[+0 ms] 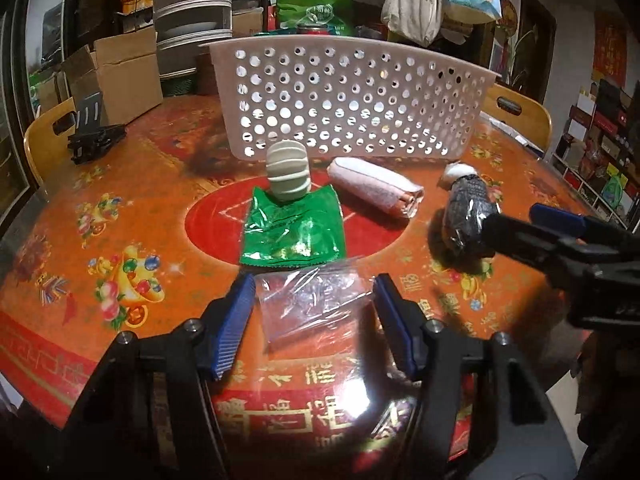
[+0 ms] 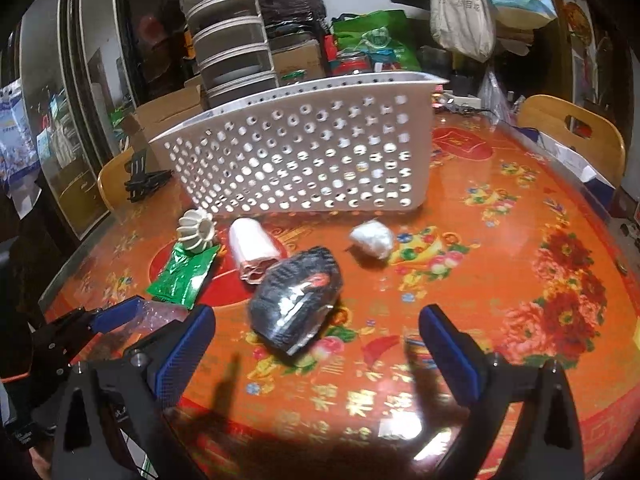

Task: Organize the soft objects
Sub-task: 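Grasp the clear plastic bag with the left tool while the right tool grasps the black mesh bundle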

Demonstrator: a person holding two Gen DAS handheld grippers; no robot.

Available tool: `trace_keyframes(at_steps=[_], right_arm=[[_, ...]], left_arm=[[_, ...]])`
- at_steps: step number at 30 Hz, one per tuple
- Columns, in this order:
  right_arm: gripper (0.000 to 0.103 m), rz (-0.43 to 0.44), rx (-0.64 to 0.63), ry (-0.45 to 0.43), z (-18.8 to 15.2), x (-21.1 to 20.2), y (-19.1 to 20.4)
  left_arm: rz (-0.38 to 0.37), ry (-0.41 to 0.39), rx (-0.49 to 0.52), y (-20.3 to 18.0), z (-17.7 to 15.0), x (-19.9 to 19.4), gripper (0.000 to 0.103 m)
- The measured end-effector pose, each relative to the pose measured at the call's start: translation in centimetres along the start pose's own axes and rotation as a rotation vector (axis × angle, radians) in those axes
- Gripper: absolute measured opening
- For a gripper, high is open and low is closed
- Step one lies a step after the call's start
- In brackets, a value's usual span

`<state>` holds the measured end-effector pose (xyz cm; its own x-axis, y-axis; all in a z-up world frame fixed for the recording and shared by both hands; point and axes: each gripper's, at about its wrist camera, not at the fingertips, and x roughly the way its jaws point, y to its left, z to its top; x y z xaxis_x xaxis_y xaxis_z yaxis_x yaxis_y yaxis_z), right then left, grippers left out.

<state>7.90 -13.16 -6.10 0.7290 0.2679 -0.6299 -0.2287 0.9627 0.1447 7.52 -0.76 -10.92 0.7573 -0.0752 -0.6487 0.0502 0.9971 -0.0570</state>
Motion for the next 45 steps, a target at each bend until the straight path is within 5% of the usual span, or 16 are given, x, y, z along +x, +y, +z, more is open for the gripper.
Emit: trace_keyframes(at_steps=[7, 13, 16, 45], right_arm=[[0.097, -0.003, -0.025, 0.005, 0.2, 1.0, 1.1], [0.074, 0.007, -0.04, 0.022, 0.2, 1.7, 1.8], [0.052, 0.009, -0.04, 0.039, 0.2, 2.4, 1.9], [0.047, -0.001, -0.079, -0.073, 1.2, -1.6, 1.4]], left_arm=[[0.005, -0.008, -0.014, 0.7, 0.1, -0.3, 0.059], [0.01, -0.01, -0.016, 1.0, 0.2, -0.4, 0.059], [0.012, -0.011, -0.014, 1.0, 0.2, -0.5, 0.059], [0.034, -0.069, -0.025, 1.8, 3.2, -2.6, 0.059]])
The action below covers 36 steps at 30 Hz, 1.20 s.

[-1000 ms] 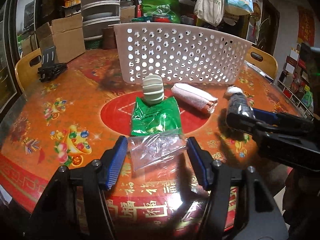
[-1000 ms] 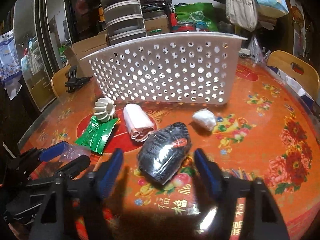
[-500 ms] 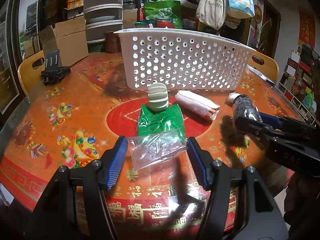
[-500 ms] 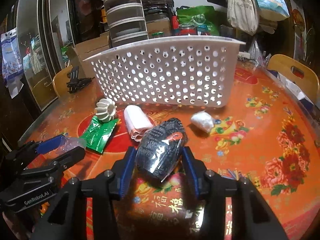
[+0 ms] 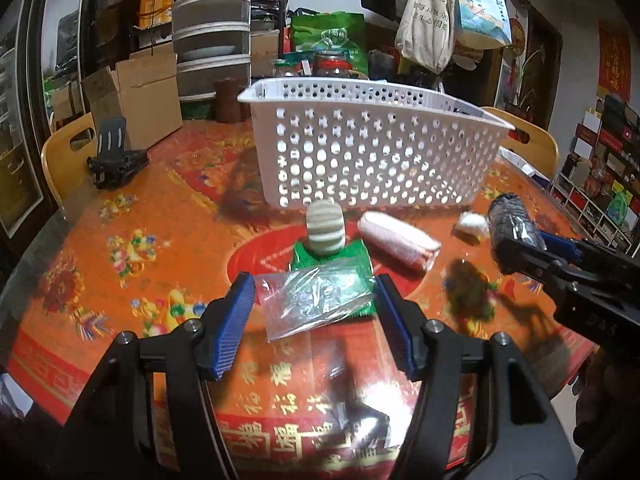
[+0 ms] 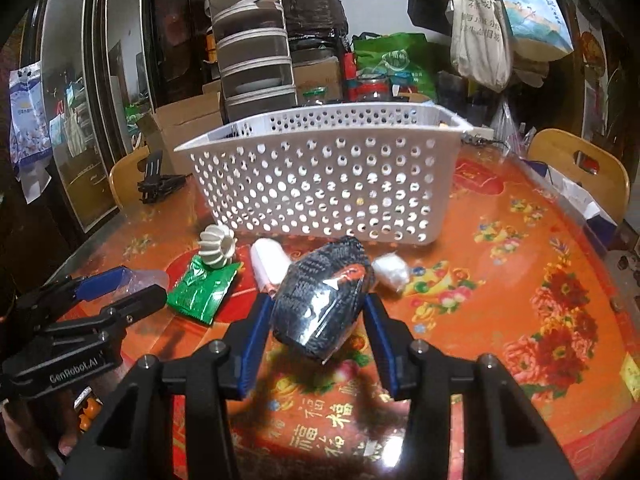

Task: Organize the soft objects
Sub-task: 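Grasp the clear plastic bag with the left tool while the right tool grasps the black mesh bundle, then lift both items into the white basket and open both tools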

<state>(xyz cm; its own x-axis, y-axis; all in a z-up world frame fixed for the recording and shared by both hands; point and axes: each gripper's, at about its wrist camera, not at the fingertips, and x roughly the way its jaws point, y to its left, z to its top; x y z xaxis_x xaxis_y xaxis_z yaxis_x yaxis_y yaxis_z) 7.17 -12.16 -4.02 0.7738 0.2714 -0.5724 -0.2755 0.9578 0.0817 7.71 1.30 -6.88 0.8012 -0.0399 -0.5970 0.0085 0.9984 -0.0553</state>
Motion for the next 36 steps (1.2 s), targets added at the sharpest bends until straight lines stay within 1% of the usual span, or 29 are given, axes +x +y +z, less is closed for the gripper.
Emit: trace_keyframes(at_steps=[5, 12, 19, 22, 26, 31, 34, 36], right_arm=[[0.047, -0.016, -0.011, -0.028, 1.5, -1.1, -0.4], [0.047, -0.031, -0.033, -0.089, 4.7, -2.7, -0.9], [0.047, -0.04, -0.065, -0.132, 8.8, -3.1, -0.9], [0.047, -0.036, -0.081, -0.148, 10.6, -3.1, -0.7], [0.047, -0.039, -0.112, -0.15, 12.9, -2.6, -0.5], [0.047, -0.039, -0.12, -0.136, 15.5, -1.4, -0.8], [0.047, -0.046, -0.116, -0.105, 17.0, 0.2, -1.2], [0.047, -0.045, -0.103, -0.077, 17.8, 1.5, -1.7]], left_arm=[[-0.019, -0.014, 0.0, 0.2, 2.4, -0.2, 0.059], [-0.03, -0.049, 0.003, 0.3, 6.0, -1.2, 0.059], [-0.043, -0.103, 0.02, 0.1, 10.9, -2.4, 0.059], [-0.056, -0.109, 0.022, 0.0, 13.2, -2.3, 0.059], [-0.063, -0.101, 0.027, 0.0, 16.4, -1.3, 0.059], [-0.076, -0.055, 0.015, -0.1, 20.1, 1.5, 0.059], [-0.071, -0.021, 0.013, -0.2, 21.9, 3.7, 0.059], [-0.074, 0.016, 0.011, -0.4, 22.8, 5.6, 0.059]])
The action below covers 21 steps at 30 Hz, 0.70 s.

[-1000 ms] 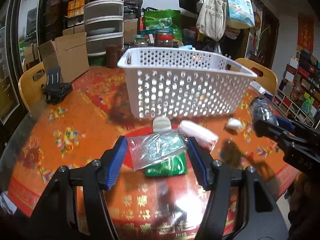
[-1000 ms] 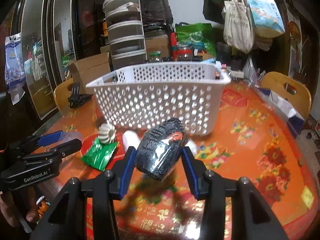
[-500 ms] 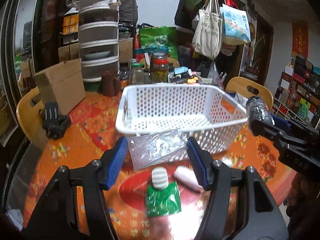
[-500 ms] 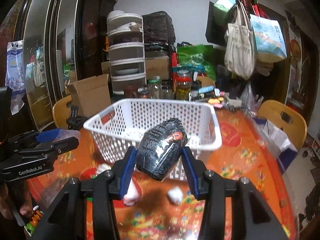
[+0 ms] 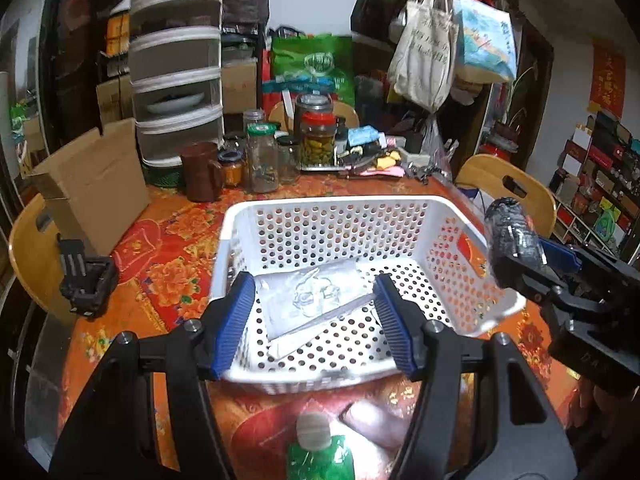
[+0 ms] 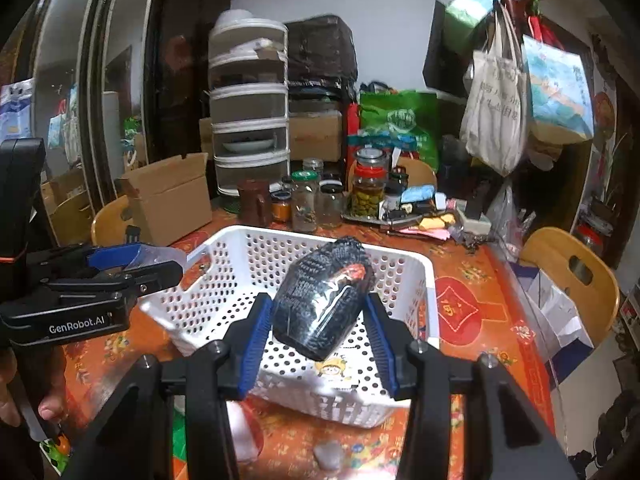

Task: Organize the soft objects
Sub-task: 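Lift both items into the white basket and open both tools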

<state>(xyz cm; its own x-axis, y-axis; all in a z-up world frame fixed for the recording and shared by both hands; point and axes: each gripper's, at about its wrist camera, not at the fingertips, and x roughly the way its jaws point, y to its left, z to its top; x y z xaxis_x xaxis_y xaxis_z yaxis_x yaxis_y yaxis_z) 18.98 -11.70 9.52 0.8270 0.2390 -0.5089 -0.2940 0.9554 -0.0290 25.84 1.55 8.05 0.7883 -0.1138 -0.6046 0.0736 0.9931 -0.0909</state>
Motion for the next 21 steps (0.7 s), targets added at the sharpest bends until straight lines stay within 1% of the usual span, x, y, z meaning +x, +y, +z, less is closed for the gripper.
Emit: trace_keyframes(at_steps=[4, 10, 14, 17, 19, 21], right_arm=[[0.047, -0.014, 0.017, 0.083, 0.7, 3.7, -1.0], [0.047, -0.007, 0.044, 0.227, 0.4, 9.2, -2.5], [0.047, -0.013, 0.028, 0.282, -0.1, 11.1, -2.6], [0.047, -0.005, 0.018, 0.314, -0.3, 12.1, -2.6], [0.047, -0.016, 0.006, 0.329, -0.5, 12.7, -2.6], [0.047, -0.013, 0.006, 0.342, -0.5, 13.2, -2.8]], left_arm=[[0.013, 0.082, -0.004, -0.2, 1.5, 3.9, 0.059], [0.052, 0.205, -0.003, -0.5, 1.7, 9.7, 0.059], [0.051, 0.285, -0.019, 0.0, 1.6, 13.0, 0.059], [0.058, 0.307, -0.009, 0.1, 1.3, 14.3, 0.059], [0.051, 0.318, -0.008, 0.0, 1.1, 14.8, 0.059], [0.063, 0.313, 0.003, -0.1, 1.0, 15.0, 0.059]])
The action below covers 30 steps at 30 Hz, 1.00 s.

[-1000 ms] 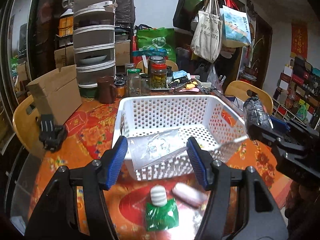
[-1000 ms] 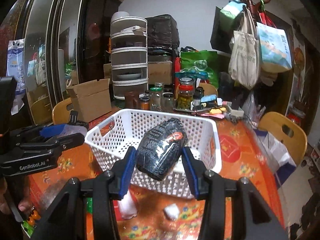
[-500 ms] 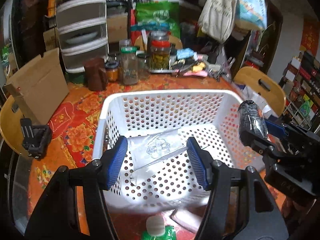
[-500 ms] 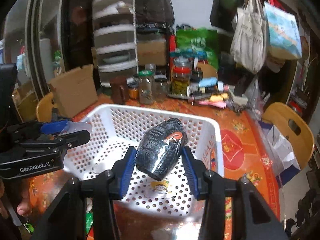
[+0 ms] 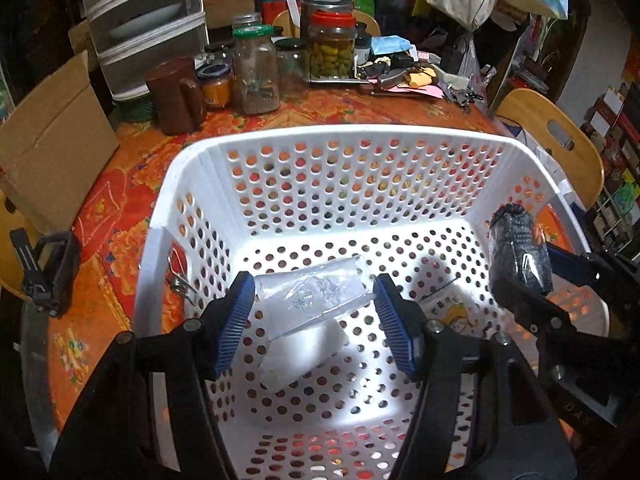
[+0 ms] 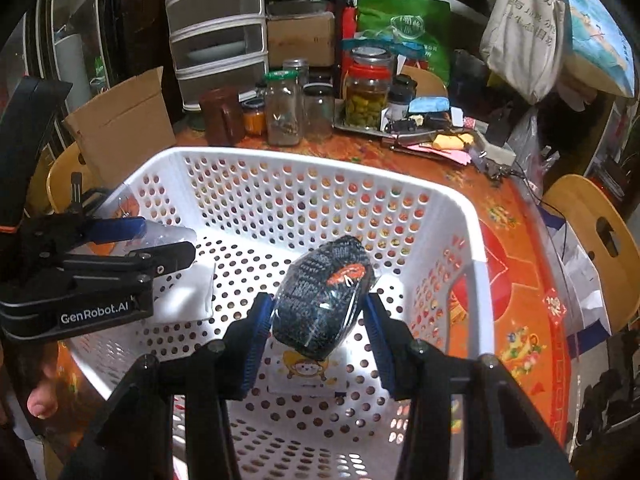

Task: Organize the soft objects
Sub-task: 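Lift both items into the white basket and open both tools, then withdraw both tools from the basket toward the table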

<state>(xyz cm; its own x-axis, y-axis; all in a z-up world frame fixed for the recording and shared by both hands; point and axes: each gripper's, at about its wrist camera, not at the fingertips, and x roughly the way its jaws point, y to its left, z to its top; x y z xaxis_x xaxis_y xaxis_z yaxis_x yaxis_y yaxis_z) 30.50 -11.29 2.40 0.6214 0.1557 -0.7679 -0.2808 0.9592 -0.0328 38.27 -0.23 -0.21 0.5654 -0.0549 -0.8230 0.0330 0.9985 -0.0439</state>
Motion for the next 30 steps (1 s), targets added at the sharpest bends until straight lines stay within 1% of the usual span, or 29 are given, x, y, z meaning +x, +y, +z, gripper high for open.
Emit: trace_keyframes(at_steps=[7, 8, 10, 12, 14, 16, 17, 18, 19, 20, 21, 25, 26, 29, 30], right_arm=[[0.047, -0.009, 0.01, 0.024, -0.3, 1.2, -0.4], [0.047, -0.011, 0.011, 0.023, -0.3, 1.1, -0.3], [0.048, -0.009, 0.017, 0.022, -0.2, 1.1, -0.3], [0.048, -0.007, 0.023, 0.017, -0.2, 1.0, -0.3], [0.049, -0.008, 0.029, 0.011, -0.2, 0.9, -0.4], [0.051, -0.003, 0.034, 0.002, -0.3, 0.5, -0.5], [0.055, -0.001, 0.035, -0.003, -0.4, 0.4, -0.5], [0.062, -0.002, 0.039, -0.012, -0.4, 0.0, -0.5], [0.066, -0.003, 0.041, -0.021, -0.4, -0.3, -0.6], [0.074, -0.003, 0.043, -0.027, -0.4, -0.5, -0.6], [0.078, -0.001, 0.043, -0.032, -0.4, -0.7, -0.6], [0.081, -0.002, 0.039, -0.046, -0.5, -1.6, -0.5], [0.084, -0.002, 0.044, -0.053, -0.6, -2.0, -0.6], [0.099, 0.003, 0.059, -0.083, -1.1, -3.4, -0.9], [0.101, 0.005, 0.067, -0.094, -1.3, -3.9, -1.1]], left_arm=[[-0.009, -0.007, 0.001, -0.2, 0.0, 0.2, 0.06], [-0.013, -0.008, 0.0, -0.2, 0.0, 0.2, 0.062], [-0.016, -0.013, 0.001, -0.2, -0.1, 0.0, 0.069], [-0.02, -0.024, -0.005, -0.1, -0.2, -0.3, 0.082], [-0.027, -0.04, -0.012, 0.0, -0.2, -0.6, 0.088], [-0.032, -0.05, -0.019, 0.1, -0.3, -1.0, 0.09], [-0.035, -0.053, -0.02, 0.1, -0.3, -1.1, 0.092], [-0.039, -0.063, -0.018, 0.1, -0.4, -1.4, 0.095], [-0.036, -0.069, -0.015, 0.0, -0.4, -1.6, 0.097], [-0.03, -0.077, -0.015, 0.0, -0.4, -1.9, 0.098], [-0.029, -0.083, -0.017, 0.0, -0.4, -2.1, 0.099], [-0.018, -0.127, -0.013, 0.1, -0.8, -4.0, 0.101], [-0.013, -0.14, -0.012, 0.1, -0.8, -4.6, 0.103], [-0.006, -0.177, -0.001, 0.5, -1.5, -6.9, 0.103], [-0.009, -0.188, 0.004, 0.6, -1.8, -7.7, 0.103]])
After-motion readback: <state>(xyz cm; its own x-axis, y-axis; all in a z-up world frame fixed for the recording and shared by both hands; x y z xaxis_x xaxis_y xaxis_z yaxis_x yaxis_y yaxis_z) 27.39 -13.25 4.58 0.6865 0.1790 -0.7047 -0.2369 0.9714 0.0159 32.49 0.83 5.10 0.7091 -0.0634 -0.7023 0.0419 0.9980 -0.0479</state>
